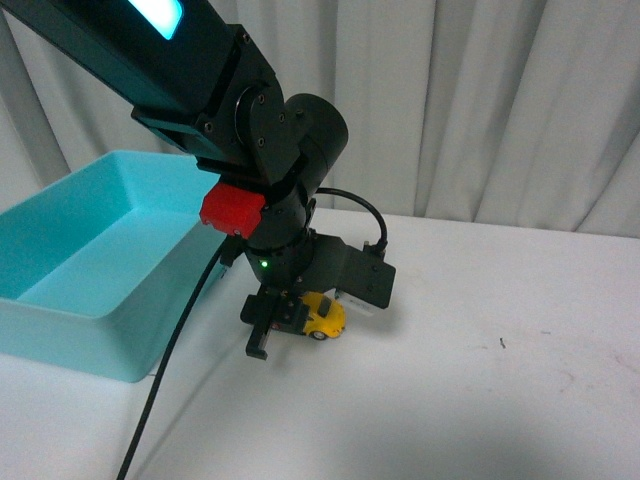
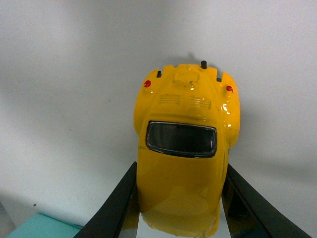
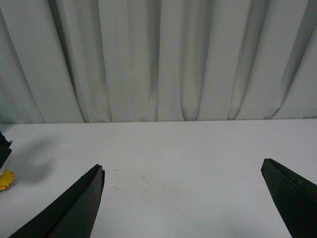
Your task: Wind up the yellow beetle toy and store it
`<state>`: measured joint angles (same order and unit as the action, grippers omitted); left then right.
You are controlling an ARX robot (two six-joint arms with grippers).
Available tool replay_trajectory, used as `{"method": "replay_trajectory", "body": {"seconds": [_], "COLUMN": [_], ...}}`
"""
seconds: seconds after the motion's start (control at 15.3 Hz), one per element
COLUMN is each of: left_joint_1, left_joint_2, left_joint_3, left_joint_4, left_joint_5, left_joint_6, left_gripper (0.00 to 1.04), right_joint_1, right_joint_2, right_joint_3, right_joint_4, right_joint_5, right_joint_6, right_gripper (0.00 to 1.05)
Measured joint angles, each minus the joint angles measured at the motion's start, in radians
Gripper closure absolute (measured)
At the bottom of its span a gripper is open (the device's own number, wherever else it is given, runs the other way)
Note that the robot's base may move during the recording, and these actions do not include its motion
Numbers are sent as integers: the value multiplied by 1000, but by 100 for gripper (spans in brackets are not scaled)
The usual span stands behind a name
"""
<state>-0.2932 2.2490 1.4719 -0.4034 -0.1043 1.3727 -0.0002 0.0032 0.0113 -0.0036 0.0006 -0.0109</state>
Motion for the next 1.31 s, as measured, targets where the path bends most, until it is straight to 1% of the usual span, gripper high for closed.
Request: {"method": "replay_trajectory", "body": {"seconds": [0.13, 0.33, 0.39, 0.46, 0.52, 0.59, 0.66, 0.79, 0.92, 1.05, 1.18, 1.31], "left_joint_1": [-7, 8, 38, 87, 149, 213, 281, 363, 392, 413, 429, 435], "left_joint_2": [-49, -241, -325, -397, -442, -456, -453, -421, -388, -333, -265, -224], "left_joint_3": [-18, -24, -24, -24, -24, -27, -53, -129, -185, -193, -193, -193], "left_joint_4": [-23, 53, 93, 117, 146, 179, 200, 238, 284, 336, 348, 351], "left_joint_5": [92, 308, 369, 391, 391, 356, 278, 171, 101, 25, -19, -40], "left_joint_6": [-80, -279, -356, -429, -493, -566, -636, -727, -782, -816, -850, -866], "left_gripper": [64, 64, 64, 64, 64, 64, 64, 64, 64, 64, 64, 64], "right_joint_1": [0, 0, 0, 0, 0, 0, 0, 0, 0, 0, 0, 0], "right_joint_2": [0, 0, 0, 0, 0, 0, 0, 0, 0, 0, 0, 0], "right_joint_3": [0, 0, 0, 0, 0, 0, 0, 0, 0, 0, 0, 0], "right_joint_4": [0, 0, 0, 0, 0, 0, 0, 0, 0, 0, 0, 0], "right_joint_5": [0, 0, 0, 0, 0, 0, 0, 0, 0, 0, 0, 0], "right_joint_6": [0, 0, 0, 0, 0, 0, 0, 0, 0, 0, 0, 0], "right_gripper": [7, 7, 7, 7, 7, 7, 7, 7, 7, 7, 7, 7]}}
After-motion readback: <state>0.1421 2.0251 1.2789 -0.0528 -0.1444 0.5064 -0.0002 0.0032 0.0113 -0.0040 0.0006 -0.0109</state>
